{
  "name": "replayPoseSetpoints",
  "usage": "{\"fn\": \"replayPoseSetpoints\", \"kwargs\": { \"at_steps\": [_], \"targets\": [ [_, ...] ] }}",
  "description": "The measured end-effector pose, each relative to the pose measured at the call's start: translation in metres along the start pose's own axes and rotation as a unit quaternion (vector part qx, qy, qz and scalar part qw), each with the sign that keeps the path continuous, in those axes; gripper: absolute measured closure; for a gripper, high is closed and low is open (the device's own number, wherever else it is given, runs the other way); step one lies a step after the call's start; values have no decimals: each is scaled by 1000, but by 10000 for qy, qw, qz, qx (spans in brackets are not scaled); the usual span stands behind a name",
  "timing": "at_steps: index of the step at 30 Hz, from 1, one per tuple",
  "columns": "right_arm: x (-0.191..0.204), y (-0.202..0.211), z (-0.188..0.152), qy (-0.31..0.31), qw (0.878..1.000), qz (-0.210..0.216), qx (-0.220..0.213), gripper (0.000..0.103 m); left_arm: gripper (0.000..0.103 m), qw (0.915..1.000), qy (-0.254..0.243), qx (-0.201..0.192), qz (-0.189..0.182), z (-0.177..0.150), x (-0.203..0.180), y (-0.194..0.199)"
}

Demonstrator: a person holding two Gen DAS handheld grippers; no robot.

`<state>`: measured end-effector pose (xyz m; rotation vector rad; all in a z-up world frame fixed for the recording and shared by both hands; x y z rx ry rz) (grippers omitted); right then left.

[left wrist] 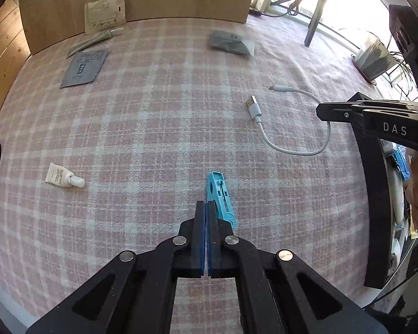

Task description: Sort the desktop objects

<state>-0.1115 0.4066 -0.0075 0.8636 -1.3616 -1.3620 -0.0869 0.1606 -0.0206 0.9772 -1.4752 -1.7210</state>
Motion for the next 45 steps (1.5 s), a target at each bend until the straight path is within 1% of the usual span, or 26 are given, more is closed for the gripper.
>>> {"fn": "replayPoseSetpoints", "kwargs": {
  "at_steps": [2, 3, 8, 10, 12, 13, 14, 16, 18, 19, 20, 22, 24, 28, 32, 35, 39, 45],
  "targets": [
    [-3, 13, -3, -62, 9999, -45, -126, 99, 103, 10000, -21, -32, 18, 0, -1, 3],
    [-13, 21, -5, -99, 9998, -35, -180, 99, 103, 10000, -30, -34, 13, 1, -4, 3],
    [-18, 59, -12, -165, 9987, -76, -472, 99, 103, 10000, -47, -52, 54, 7, -16, -3],
    [-24, 73, -29, -229, 9981, -62, -576, 99, 101, 10000, 34, -44, 81, 11, -17, -8],
    [-24, 79, -29, -268, 9974, -53, -663, 99, 91, 9999, 36, 47, -98, 11, -19, -8],
    [-24, 82, -29, -276, 9972, -59, -699, 99, 81, 9999, 45, 55, -119, 12, -20, -7],
    [-23, 83, -28, -277, 9970, -63, -719, 99, 73, 10000, 14, 48, -72, 15, -22, -10],
    [-23, 89, -31, -289, 9967, -75, -758, 99, 66, 9998, -115, 172, 62, 23, -29, -23],
    [-26, 96, -38, -312, 9962, -96, -812, 99, 68, 9993, -149, 207, 261, 26, -33, -33],
    [-28, 100, -41, -333, 9958, -110, -841, 99, 82, 9987, -149, 238, 423, 27, -33, -38],
    [-33, 108, -46, -365, 9954, -115, -881, 99, 92, 9980, -105, 324, 530, 27, -33, -43],
    [-42, 121, -55, -444, 9943, -103, -964, 99, 92, 9984, -20, 360, 444, 27, -33, -46],
    [-53, 135, -63, -537, 9927, -92, -1074, 99, 92, 9984, -37, 301, 467, 25, -36, -39],
    [-78, 164, -85, -808, 9880, -90, -1315, 99, 92, 9988, -134, 53, 458, 26, -56, -11],
    [-112, 192, -109, -1088, 9824, -153, -1510, 99, 92, 9987, -301, -198, 357, 31, -85, 20],
    [-140, 211, -130, -1318, 9779, -231, -1608, 99, 92, 9981, -471, -345, 195, 35, -117, 39],
    [-180, 231, -159, -1593, 9724, -398, -1657, 99, 92, 9959, -769, -459, -116, 36, -167, 54],
    [-229, 239, -193, -1847, 9688, -586, -1545, 99, 92, 9889, -1288, -442, -596, 31, -262, 62]
  ]
}}
Point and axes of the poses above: each gripper's, at about its wrist camera, not at the fingertips, and y roughly against the way its jaws point, x to its left, z to its top, the point moved 7 cm from there along -y, roughly the way its jaws point, and after that the axes turned 12 degrees about x, right-handed, at the moved point
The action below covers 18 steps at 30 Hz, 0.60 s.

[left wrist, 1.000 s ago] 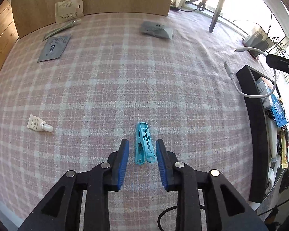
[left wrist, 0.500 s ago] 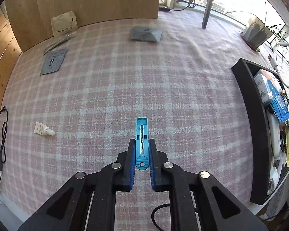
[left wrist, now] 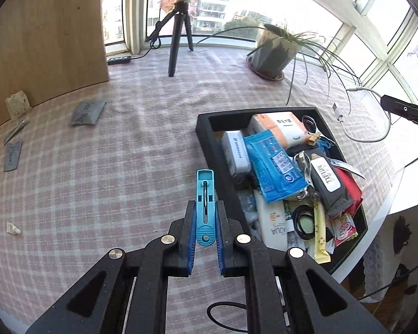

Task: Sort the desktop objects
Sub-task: 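Carry the clothespin and cable over the tray and open both tools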

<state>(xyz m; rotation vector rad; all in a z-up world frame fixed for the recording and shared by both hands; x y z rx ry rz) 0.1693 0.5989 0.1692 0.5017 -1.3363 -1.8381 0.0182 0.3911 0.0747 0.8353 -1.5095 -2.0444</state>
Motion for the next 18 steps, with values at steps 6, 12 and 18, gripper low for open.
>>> {"fn": "replayPoseSetpoints", "kwargs": {
  "at_steps": [6, 12, 18],
  "targets": [
    [-39, -5, -6, -97, 9999, -97, 92, 99, 92, 9987, -464, 81, -206, 8, -80, -12],
    [-57, -11, -6, -60, 9999, 14, 154, 97, 80, 9975, -607, 154, -331, 11, -123, -18],
    [-66, -7, -11, -261, 9993, 238, 147, 62, 57, 9986, -443, 9, -272, 10, -119, -10]
  ]
}}
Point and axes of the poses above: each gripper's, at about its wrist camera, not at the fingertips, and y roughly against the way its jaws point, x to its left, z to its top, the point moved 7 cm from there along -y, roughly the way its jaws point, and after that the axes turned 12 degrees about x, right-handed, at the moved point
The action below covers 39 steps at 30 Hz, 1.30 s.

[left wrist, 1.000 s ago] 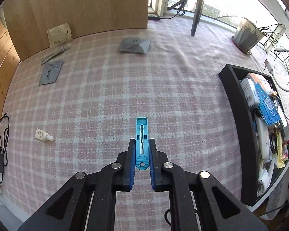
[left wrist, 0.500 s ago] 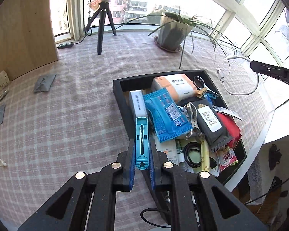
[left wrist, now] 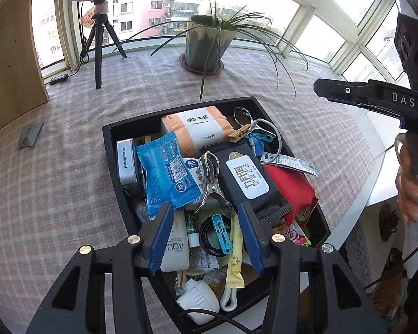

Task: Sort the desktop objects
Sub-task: 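Carry the clothespin and cable over the tray and open both tools, then move both tools back toward the grey sachets on the table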

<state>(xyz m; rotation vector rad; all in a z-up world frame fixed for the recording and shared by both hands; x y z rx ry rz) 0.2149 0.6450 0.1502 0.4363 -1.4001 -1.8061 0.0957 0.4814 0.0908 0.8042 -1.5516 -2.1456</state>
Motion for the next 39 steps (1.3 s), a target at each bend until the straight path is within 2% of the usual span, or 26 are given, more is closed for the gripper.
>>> {"fn": "replayPoseSetpoints", "kwargs": {
  "at_steps": [8, 14, 18, 24, 31, 39],
  "targets": [
    [16, -12, -7, 51, 9992, 348, 200, 55, 57, 9987, 404, 76, 313, -13, 39, -1],
    [55, -26, -11, 326, 9985, 286, 327, 53, 57, 9959, 768, 134, 456, -27, 87, 5],
    [89, -33, -10, 462, 9977, 345, 364, 46, 57, 9938, 959, 137, 544, -39, 128, 14],
    [148, -51, -8, 415, 9969, 403, 525, 43, 57, 9896, 1268, 157, 661, -63, 207, 33],
    [228, -87, -2, 288, 9955, 492, 762, 38, 56, 9825, 1583, 210, 958, -86, 325, 56],
    [312, -145, 23, -30, 9921, 593, 1104, 36, 51, 9754, 1789, 350, 1238, -82, 450, 67]
  ]
}}
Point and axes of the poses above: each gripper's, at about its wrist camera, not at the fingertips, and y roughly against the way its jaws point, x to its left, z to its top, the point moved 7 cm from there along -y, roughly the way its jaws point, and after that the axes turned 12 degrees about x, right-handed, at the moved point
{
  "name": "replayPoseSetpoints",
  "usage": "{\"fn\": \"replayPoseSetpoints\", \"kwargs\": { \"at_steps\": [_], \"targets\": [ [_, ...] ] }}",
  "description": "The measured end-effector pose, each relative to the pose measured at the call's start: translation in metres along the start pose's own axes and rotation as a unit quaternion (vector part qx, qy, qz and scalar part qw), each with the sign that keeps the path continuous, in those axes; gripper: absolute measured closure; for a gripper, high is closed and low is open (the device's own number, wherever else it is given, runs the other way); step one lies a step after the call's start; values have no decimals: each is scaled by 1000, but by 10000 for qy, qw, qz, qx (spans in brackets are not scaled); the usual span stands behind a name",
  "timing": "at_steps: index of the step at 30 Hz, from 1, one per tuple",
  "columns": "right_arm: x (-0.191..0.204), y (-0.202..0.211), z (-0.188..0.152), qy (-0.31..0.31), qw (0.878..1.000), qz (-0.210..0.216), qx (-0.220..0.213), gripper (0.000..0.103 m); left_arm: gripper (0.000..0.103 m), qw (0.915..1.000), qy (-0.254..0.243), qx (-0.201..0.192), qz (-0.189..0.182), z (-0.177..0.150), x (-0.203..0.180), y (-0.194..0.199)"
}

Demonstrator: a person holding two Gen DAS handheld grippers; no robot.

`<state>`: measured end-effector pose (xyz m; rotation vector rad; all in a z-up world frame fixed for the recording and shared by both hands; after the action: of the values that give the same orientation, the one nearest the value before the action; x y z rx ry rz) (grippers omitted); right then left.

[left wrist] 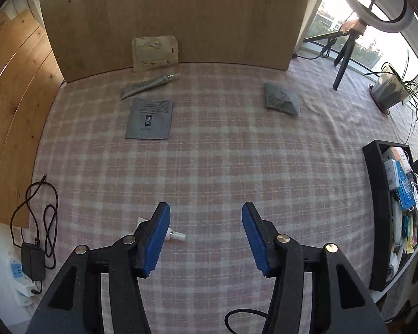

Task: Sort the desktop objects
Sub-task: 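Move both tools back toward the grey sachets on the table, then grasp a grey sachet with the left tool while the right tool grasps the grey tea sachet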

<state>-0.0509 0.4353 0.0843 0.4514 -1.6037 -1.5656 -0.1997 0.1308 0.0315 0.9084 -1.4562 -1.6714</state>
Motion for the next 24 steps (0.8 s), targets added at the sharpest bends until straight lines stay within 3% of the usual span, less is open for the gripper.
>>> {"fn": "replayPoseSetpoints", "kwargs": {
  "at_steps": [12, 17, 24],
  "targets": [
    [57, -114, 110, -736, 9942, -90, 781, 36, 45, 9975, 543, 303, -339, 92, 82, -57],
    [53, -155, 142, -904, 9894, -397, 1069, 36, 44, 9964, 566, 481, -400, 116, 90, -85],
    [48, -197, 161, -1063, 9830, -490, 1412, 36, 41, 9957, 538, 590, -465, 132, 89, -110]
  ]
}}
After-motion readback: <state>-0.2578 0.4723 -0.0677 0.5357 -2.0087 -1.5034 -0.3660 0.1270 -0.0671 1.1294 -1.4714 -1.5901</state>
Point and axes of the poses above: each gripper's, at about its wrist camera, not at the fingertips, and y roughly against the way its jaws point, x to its left, z to its top, the point moved 7 cm from there along -y, roughly the way its jaws point, and after that the axes turned 12 degrees about x, right-handed, at the moved point
